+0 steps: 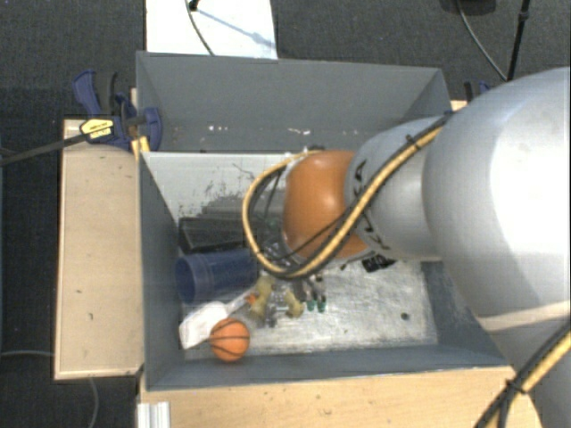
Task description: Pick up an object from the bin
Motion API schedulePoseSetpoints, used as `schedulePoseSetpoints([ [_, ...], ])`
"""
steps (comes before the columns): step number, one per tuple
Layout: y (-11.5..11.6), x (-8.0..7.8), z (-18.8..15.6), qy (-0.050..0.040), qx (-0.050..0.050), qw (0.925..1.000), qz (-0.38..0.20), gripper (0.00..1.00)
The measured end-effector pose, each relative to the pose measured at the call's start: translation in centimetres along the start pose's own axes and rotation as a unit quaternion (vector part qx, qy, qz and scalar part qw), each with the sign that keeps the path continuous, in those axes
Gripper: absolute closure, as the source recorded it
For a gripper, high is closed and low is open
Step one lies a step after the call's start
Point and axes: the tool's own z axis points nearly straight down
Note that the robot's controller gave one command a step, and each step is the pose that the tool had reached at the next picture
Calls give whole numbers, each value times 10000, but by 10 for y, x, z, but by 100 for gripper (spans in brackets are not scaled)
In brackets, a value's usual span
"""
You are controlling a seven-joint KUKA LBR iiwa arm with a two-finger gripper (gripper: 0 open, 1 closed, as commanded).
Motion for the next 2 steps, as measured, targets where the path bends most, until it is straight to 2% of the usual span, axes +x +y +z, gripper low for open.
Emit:
schedulePoseSetpoints([
  [1, 12, -67, -163, -32, -56, 9922, -1242, 100],
  [2, 12, -67, -162, -32, -56, 9922, -1242, 100],
])
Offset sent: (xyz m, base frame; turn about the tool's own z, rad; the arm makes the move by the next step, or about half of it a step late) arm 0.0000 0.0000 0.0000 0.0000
